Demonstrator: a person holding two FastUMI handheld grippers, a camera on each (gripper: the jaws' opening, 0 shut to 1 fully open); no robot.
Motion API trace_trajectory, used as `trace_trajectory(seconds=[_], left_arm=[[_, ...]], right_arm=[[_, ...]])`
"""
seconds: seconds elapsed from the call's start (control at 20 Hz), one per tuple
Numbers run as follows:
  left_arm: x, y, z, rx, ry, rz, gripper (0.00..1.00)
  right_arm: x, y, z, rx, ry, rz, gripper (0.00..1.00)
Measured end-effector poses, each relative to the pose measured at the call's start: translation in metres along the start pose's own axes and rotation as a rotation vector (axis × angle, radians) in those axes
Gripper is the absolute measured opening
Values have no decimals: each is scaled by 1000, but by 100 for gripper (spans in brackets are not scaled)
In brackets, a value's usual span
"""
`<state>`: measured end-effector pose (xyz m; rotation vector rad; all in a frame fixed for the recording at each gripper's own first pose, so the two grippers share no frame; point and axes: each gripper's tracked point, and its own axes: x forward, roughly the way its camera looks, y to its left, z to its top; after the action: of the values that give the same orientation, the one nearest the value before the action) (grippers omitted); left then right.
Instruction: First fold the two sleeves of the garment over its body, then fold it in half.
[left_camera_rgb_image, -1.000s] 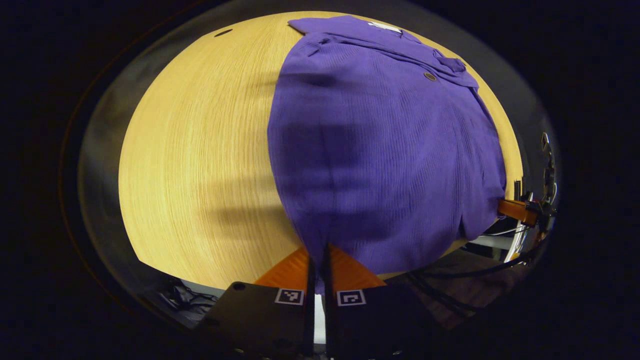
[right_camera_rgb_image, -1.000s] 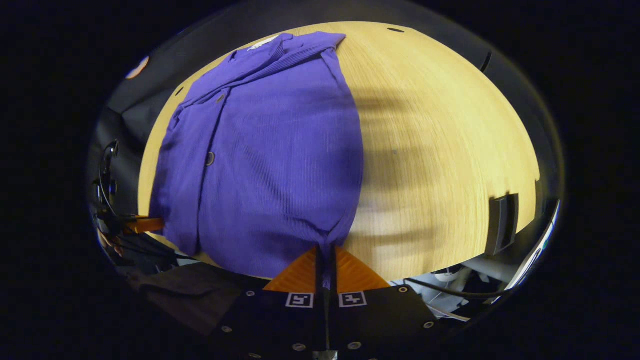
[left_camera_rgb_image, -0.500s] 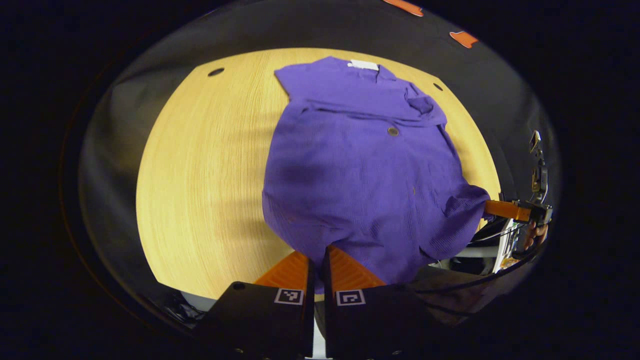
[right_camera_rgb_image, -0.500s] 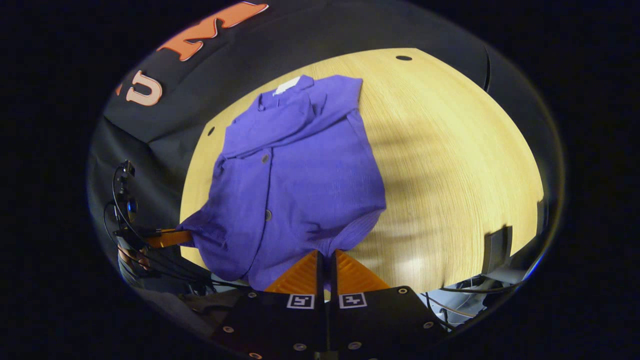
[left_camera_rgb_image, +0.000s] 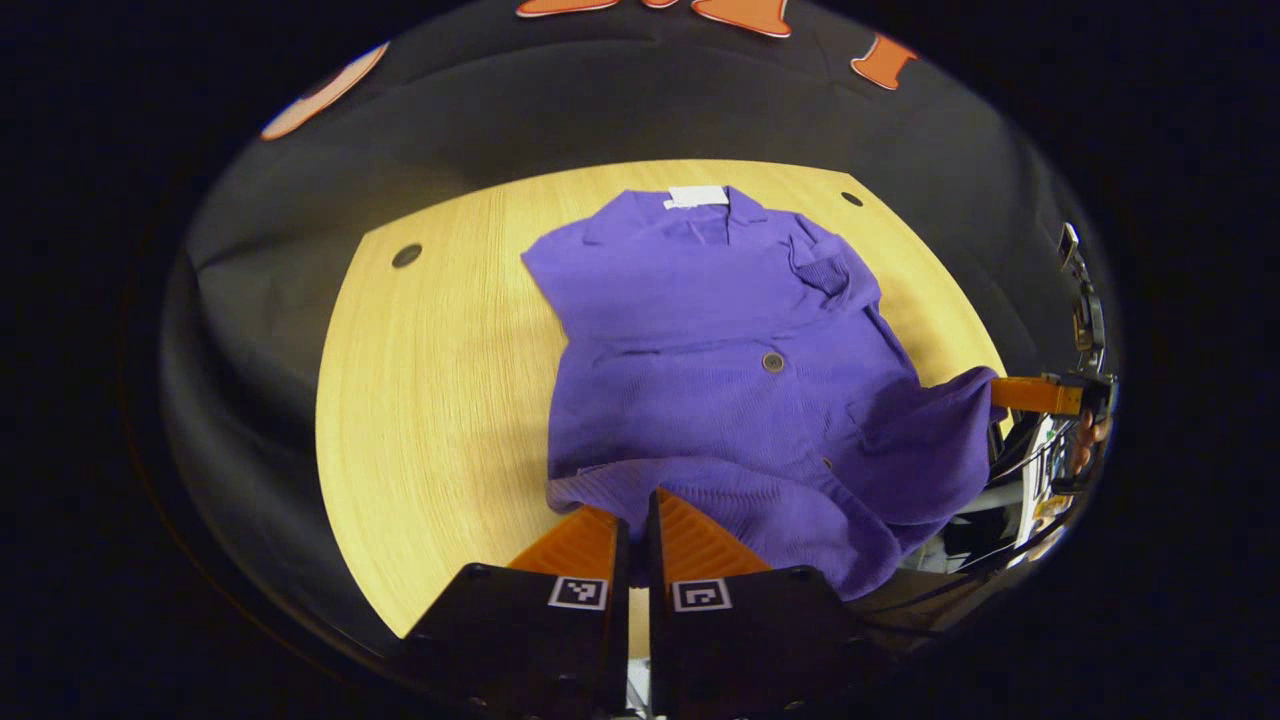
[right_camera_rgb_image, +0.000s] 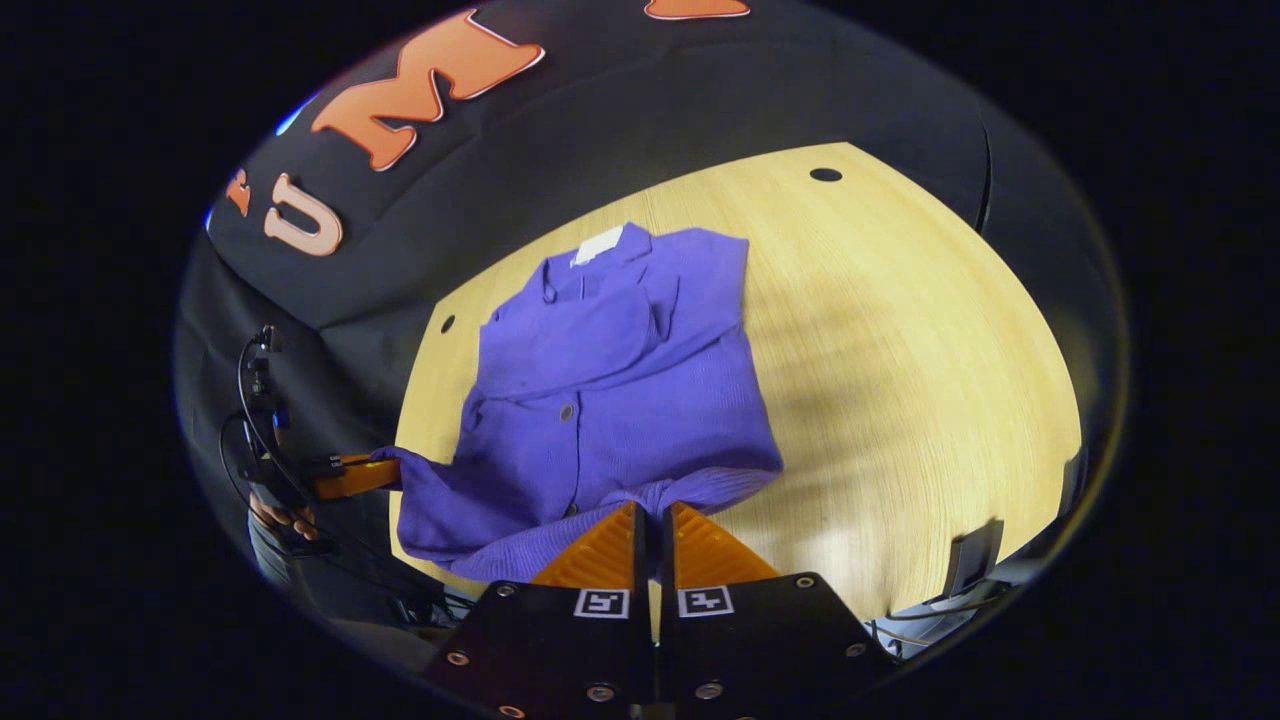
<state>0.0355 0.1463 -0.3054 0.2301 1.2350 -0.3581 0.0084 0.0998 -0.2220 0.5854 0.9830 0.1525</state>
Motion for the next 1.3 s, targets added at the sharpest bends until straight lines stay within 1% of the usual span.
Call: trace_trajectory(seconds=[0.1,0.15,0.25,0.3,0.55,0.75,0.85,0.95,1.05,1.3], left_arm=[[-3,9,23,58,-29,26,10],[-3,7,39,66,-47,19,10],[1,-3,73,35,-81,-44,10],[3,-2,84,24,-91,-56,10],[22,21,137,72,-140,-66,10],[43,39,180,81,-161,-64,10],[49,50,197,73,-179,-34,10],[57,59,217,79,-203,15,10],[68,69,234,81,-225,75,11],[95,70,255,70,-238,157,10]], right_arm=[[0,0,15,-1,-22,-12,4],[1,1,24,-1,-35,-22,3],[6,6,41,1,-56,-35,3],[9,7,49,3,-67,-44,3],[20,12,96,4,-128,-117,4],[32,12,134,-4,-167,-179,3],[39,11,148,0,-170,-191,3],[48,8,162,8,-165,-191,3],[63,5,175,20,-152,-176,3],[100,-8,206,19,-121,-137,3]])
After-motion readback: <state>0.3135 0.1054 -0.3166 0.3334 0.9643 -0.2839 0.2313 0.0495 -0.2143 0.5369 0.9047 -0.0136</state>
